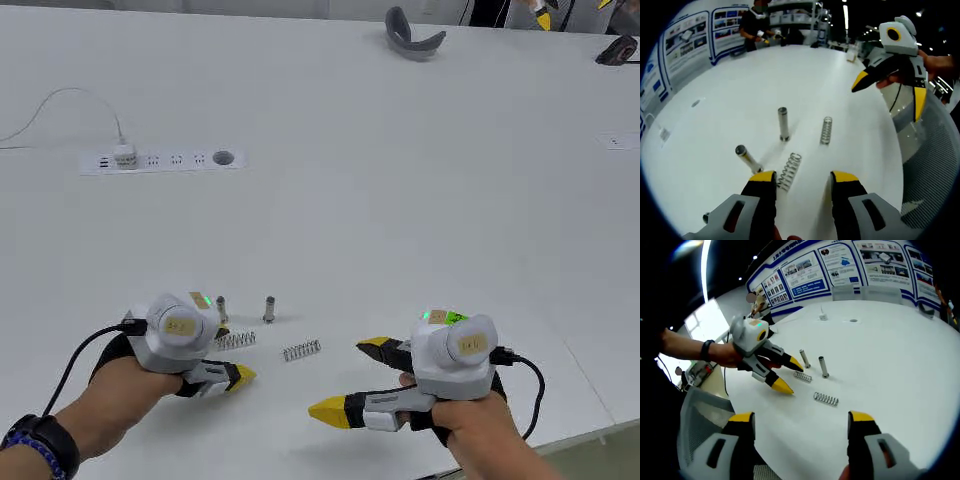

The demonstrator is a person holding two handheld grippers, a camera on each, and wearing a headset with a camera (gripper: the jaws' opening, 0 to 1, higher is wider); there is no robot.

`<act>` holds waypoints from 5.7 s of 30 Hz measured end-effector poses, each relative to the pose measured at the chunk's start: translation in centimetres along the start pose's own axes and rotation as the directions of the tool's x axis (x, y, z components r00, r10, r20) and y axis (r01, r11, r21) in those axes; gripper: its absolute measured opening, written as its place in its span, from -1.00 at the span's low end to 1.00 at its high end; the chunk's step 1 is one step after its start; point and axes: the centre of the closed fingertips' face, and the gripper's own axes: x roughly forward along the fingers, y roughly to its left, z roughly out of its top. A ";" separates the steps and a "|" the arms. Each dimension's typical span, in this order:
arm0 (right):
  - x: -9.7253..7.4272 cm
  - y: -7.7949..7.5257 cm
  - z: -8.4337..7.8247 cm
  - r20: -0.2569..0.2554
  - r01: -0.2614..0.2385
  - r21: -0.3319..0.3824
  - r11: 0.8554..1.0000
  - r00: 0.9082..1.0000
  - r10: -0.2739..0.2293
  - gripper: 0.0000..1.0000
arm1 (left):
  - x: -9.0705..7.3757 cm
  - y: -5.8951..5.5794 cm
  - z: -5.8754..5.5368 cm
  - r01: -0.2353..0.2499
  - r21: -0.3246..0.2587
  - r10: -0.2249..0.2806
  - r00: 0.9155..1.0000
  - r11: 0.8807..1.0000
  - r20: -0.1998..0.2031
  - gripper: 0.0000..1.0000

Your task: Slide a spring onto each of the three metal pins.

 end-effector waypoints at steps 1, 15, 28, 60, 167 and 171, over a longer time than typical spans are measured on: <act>0.0 0.0 0.0 0.001 0.000 0.000 1.000 1.000 0.000 0.54 | 0.0 0.1 0.0 -0.002 -0.001 0.002 1.000 1.000 0.000 -0.14; -0.1 0.1 -0.2 -0.001 0.004 -0.001 1.000 1.000 -0.004 0.53 | 0.1 0.9 -0.8 -0.054 0.026 0.054 0.998 0.998 -0.012 -0.65; -0.1 0.2 0.0 -0.001 0.000 0.002 1.000 1.000 0.000 0.52 | -0.8 1.3 -1.4 -0.084 -0.067 0.084 0.996 0.994 -0.011 -0.79; 1.3 2.7 2.2 0.041 -0.103 0.020 0.995 0.994 0.102 0.44 | -7.9 -0.3 -1.6 -0.143 -0.109 0.151 0.986 0.984 0.065 -0.80; 2.5 10.3 8.1 -0.443 -0.530 -0.429 0.732 0.829 0.341 -0.75 | -10.4 -7.3 7.1 0.071 0.109 -0.097 0.961 0.992 0.260 -0.81; 2.3 10.4 7.6 -0.481 -0.549 -0.470 0.691 0.816 0.320 -0.75 | -10.2 -7.8 7.3 0.085 0.124 -0.114 0.959 0.989 0.258 -0.81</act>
